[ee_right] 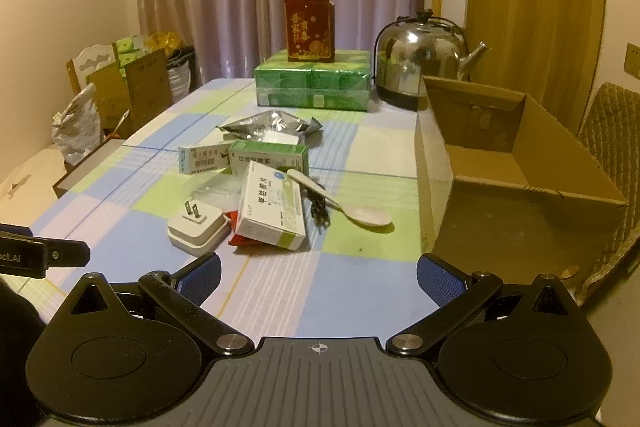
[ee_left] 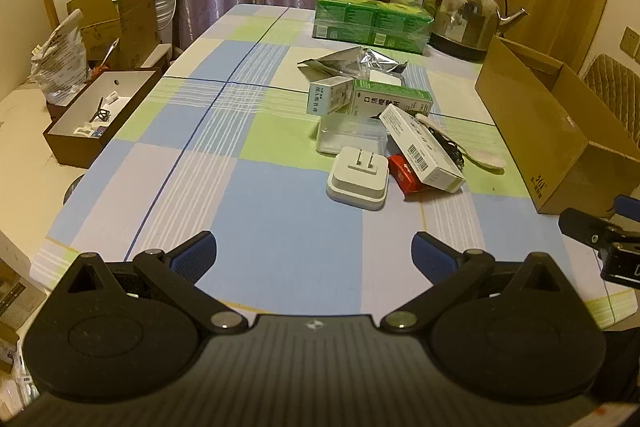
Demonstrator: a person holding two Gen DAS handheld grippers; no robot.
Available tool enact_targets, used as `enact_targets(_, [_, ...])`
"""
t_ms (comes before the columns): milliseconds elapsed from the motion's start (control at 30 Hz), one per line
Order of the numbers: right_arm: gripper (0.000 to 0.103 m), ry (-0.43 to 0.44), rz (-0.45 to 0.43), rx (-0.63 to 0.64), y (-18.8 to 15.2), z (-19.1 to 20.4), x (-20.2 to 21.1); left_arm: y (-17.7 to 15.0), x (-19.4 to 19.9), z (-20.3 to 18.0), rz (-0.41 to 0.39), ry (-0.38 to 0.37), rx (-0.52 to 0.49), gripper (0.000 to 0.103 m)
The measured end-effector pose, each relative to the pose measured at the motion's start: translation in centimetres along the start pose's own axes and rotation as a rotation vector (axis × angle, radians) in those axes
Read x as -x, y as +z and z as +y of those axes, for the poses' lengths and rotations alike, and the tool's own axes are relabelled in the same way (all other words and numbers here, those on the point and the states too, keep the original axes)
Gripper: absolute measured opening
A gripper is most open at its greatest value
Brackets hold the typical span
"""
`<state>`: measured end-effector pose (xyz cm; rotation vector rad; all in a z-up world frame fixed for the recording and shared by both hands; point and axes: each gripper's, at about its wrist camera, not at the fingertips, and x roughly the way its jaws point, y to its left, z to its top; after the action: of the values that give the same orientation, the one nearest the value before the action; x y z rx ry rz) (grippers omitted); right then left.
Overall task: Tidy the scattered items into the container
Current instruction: 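Grasp the white plug adapter with the left tool while the right tool grasps the white medicine box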
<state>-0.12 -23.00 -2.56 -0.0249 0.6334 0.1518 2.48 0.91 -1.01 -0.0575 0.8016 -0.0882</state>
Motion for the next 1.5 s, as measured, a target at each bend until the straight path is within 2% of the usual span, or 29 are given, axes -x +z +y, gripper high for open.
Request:
enact_targets(367, [0.101, 0.046, 0.040, -0.036, 0.5, -0.1, -3.0, 0.9, -2.5, 0.3, 0.022, -0.007, -0.038, 0.102])
enact_targets(633, [0.101, 0.076, 0.061, -0.073, 1.4, -0.2, -6.1, 2.7, -5.7, -0.3, 0.009, -0.024, -0.155, 0.102])
enact_targets(800, [0.090, 0.099, 0.078, -0.073, 1.8, -0.1, -8.3, 3.3, -8.4, -1.4, 0.016, -0.033, -0.226, 0.102])
enact_targets(1000, [0.089, 0.107, 0.091, -0.094, 2.1, -0.4, -10.5, 3.6, -11.8, -2.7, 0.012, -0.077, -0.277, 0.102])
enact_targets(1200, [0.089, 0.110, 0.111, -0.125, 2.2, -0.9, -12.0, 3.7, -15.0, -3.4, 0.052, -0.101, -0.290, 0.092])
enact_targets(1400, [0.088, 0.114, 0.124, -0.130, 2.3, -0.9, -13.2, 4.2, -16.7, -3.8, 0.066, -0.124, -0.283, 0.085])
enact_targets(1500, [0.088, 0.126, 0.129, -0.134, 2.6, -0.8, -13.9, 4.3, -17.3, -3.6, 0.093, -0.135, -0.269, 0.070])
